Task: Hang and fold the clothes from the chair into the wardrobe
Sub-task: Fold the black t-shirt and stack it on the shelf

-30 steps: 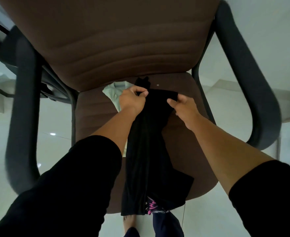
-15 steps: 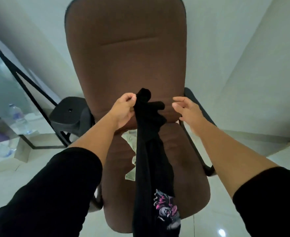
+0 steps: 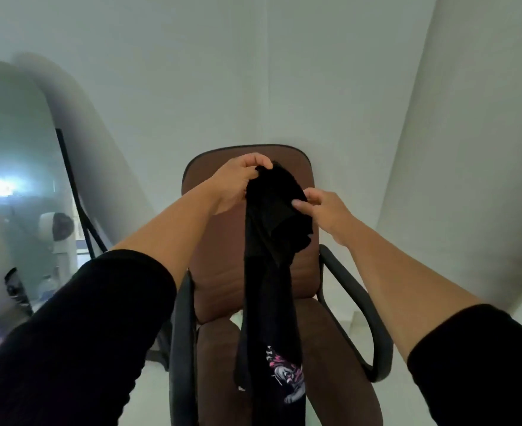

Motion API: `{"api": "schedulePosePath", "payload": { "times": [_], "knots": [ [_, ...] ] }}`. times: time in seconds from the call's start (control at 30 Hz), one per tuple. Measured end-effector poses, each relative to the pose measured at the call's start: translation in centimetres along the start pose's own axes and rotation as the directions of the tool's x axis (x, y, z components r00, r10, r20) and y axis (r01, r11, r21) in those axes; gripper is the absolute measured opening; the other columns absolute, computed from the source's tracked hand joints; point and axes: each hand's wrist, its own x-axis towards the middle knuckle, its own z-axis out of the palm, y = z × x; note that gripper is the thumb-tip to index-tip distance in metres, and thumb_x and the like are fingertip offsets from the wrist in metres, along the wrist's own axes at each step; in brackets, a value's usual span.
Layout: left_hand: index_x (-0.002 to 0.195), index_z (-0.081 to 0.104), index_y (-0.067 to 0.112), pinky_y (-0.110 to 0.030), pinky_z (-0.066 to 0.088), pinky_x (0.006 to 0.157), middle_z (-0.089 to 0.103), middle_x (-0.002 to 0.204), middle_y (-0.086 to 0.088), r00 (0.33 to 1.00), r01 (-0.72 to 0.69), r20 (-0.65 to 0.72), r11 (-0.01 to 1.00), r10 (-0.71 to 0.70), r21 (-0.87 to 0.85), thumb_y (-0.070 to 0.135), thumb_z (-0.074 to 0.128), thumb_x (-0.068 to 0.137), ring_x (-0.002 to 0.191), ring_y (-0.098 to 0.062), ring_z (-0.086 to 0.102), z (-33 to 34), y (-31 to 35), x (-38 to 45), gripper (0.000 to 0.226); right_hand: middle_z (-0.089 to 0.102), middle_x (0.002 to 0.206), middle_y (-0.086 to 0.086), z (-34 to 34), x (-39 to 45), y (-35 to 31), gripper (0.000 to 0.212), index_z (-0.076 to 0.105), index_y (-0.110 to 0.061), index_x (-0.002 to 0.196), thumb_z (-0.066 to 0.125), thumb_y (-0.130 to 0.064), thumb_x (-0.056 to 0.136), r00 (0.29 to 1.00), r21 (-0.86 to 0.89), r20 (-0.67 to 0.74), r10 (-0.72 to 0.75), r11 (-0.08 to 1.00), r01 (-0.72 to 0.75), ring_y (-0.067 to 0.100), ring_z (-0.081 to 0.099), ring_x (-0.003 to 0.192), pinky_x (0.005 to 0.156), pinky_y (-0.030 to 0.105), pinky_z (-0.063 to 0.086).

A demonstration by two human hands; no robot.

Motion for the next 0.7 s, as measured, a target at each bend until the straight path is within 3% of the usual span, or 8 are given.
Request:
{"api": "schedulePosePath", "payload": {
  "times": [0.1,0.2,0.23,0.3,0.4,0.47,0.57,0.7],
  "knots": [
    [0.075,0.066,0.017,-0.023,0.037,0.066,0.058,0.081,0.0,0.989,0.041,-0.145,0.928,0.014,0.369,-0.001,0.035,0.086,0.071,-0.012,0.047,-0.7,1.6,-1.1,0.038,0.058,0.071,-0.005,-1.3,-0.5,-2.0,0.016,0.061,-0.02,0.075,0.06,-0.018,0.091,0.994,0.045,-0.106,-0.012,0.999,0.017,0.009,0.054,0.065,0.066,0.02,0.043],
    [0.081,0.068,0.019,-0.025,0.041,0.082,0.062,0.092,0.007,0.99,0.079,-0.14,0.826,0.0,0.558,0.024,0.058,0.085,0.096,-0.015,0.057,-1.3,1.8,-1.7,0.012,0.06,0.074,-0.007,-2.4,-0.4,-4.2,0.013,0.062,-0.022,0.077,0.062,-0.02,0.09,0.996,-0.001,-0.07,-0.054,0.999,0.055,0.008,0.055,0.07,0.07,0.02,0.044],
    [0.087,0.065,0.02,-0.027,0.041,0.083,0.061,0.098,0.007,0.99,0.073,-0.138,0.789,0.015,0.61,0.033,0.063,0.082,0.101,-0.016,0.056,-1.2,1.7,-1.6,0.014,0.061,0.077,-0.006,-2.6,-0.2,-5.0,0.011,0.063,-0.022,0.079,0.063,-0.02,0.09,0.996,-0.014,-0.048,-0.071,0.997,0.071,0.01,0.056,0.076,0.075,0.023,0.045],
    [0.108,0.051,0.024,-0.027,0.038,0.084,0.052,0.108,0.007,0.99,0.035,-0.122,0.742,0.064,0.669,0.046,0.069,0.078,0.103,-0.015,0.051,-0.6,1.7,-1.2,0.041,0.063,0.083,-0.005,-2.7,0.3,-6.4,0.007,0.064,-0.022,0.082,0.064,-0.02,0.089,0.994,-0.003,-0.036,-0.098,0.995,0.098,0.013,0.058,0.083,0.079,0.027,0.046],
    [0.134,0.033,0.031,-0.026,0.038,0.091,0.052,0.118,0.004,0.986,-0.083,-0.059,0.773,0.154,0.629,0.045,0.071,0.077,0.107,-0.013,0.049,1.1,2.8,-0.5,0.069,0.064,0.081,-0.005,-2.8,0.7,-8.0,0.006,0.064,-0.021,0.083,0.063,-0.019,0.089,0.989,0.045,-0.031,-0.143,0.988,0.145,0.009,0.06,0.073,0.065,0.017,0.047],
    [0.128,0.049,0.024,-0.023,0.04,0.087,0.062,0.115,0.002,0.98,-0.119,-0.042,0.746,0.193,0.656,0.036,0.067,0.083,0.104,-0.013,0.055,1.9,3.6,-0.1,0.05,0.064,0.079,-0.004,-3.0,0.9,-8.4,0.009,0.064,-0.021,0.082,0.062,-0.018,0.09,0.985,0.068,-0.037,-0.167,0.983,0.17,0.007,0.06,0.067,0.057,0.014,0.046],
    [0.099,0.067,0.014,-0.025,0.043,0.073,0.067,0.09,-0.003,0.952,-0.124,-0.141,0.763,0.272,0.635,0.03,0.06,0.09,0.085,-0.016,0.059,2.5,4.6,0.4,0.02,0.065,0.081,-0.002,-3.8,0.8,-7.9,0.003,0.064,-0.019,0.086,0.063,-0.021,0.089,0.987,0.137,-0.055,-0.149,0.978,0.155,0.01,0.061,0.069,0.055,0.014,0.047],
    [0.09,0.068,0.012,-0.026,0.041,0.074,0.069,0.089,-0.006,0.868,-0.073,-0.338,0.766,0.364,0.639,0.032,0.057,0.09,0.083,-0.018,0.059,2.1,5.7,1.7,0.023,0.066,0.106,-0.001,-4.7,0.0,-4.8,0.028,0.06,-0.024,0.106,0.072,-0.031,0.081,0.994,0.053,0.107,-0.037,0.998,0.031,0.014,0.065,0.094,0.079,0.028,0.053]
  ]
}}
